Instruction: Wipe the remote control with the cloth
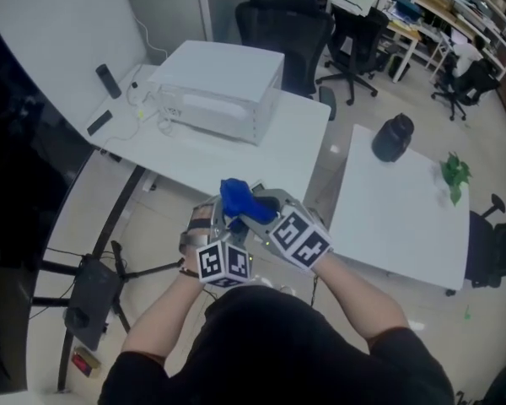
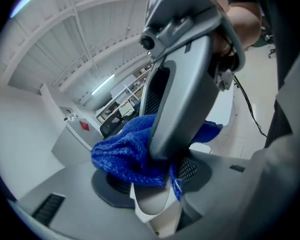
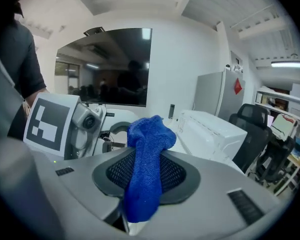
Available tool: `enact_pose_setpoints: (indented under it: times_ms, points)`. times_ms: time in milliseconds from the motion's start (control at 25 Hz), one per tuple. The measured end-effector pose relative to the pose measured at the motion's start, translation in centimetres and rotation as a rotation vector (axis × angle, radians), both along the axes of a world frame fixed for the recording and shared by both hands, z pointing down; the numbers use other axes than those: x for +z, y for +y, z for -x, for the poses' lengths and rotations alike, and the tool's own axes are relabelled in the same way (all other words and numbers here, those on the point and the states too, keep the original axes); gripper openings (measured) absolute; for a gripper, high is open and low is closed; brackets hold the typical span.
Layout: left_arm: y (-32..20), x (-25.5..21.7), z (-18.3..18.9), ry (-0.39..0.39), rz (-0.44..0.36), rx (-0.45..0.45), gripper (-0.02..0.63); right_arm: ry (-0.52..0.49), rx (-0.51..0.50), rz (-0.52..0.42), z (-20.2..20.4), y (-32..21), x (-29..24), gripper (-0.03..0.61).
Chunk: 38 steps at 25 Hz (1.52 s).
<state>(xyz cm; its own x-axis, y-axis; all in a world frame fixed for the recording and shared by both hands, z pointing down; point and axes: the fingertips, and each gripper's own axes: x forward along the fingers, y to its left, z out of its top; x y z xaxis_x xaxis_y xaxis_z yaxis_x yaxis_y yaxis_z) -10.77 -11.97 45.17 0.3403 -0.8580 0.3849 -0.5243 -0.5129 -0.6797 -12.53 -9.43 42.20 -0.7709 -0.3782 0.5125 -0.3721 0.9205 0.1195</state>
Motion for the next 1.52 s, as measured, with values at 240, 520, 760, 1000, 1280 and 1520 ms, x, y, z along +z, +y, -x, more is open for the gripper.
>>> enact_pose_setpoints:
  times_ms: [240,520,760,1000,1280,1520]
  points:
    - [2.3,-0.6,-4.2,-0.014,-0.037,-0.005,0.206,0.051,0.051,-0.005,-7.4,-0.9,0.7,0.129]
    - [3.4,0.5,-5.7,-0.015,0.001,-0.047,0.206,-0.06,0.055,0.031,-11.0,-0.5,-1.5,0.126]
    - [3.5,-0.3,-6.5,-0.026,-0.023,-0.003,0.206,-0.042,-0.07,0.105,-6.3,4.1,-0.7,0.126]
    - [5.2,-1.2,-5.9,-0.02,-0.055,0.07,0.204,-0.024,0.085,0.096,-9.1,0.8,-0.4,0.125]
    - [5.2,-2.0,-4.3,0.242,0.054,0.036,0.205,-0.132,0.21,0.006,-11.5,-1.1,-3.1,0.121]
    - [2.3,-4.4,-0.5,1.314,0.452,-0.024,0.204,-0.469,0.239,-0.052,-11.3,1.4,-6.4,0.121]
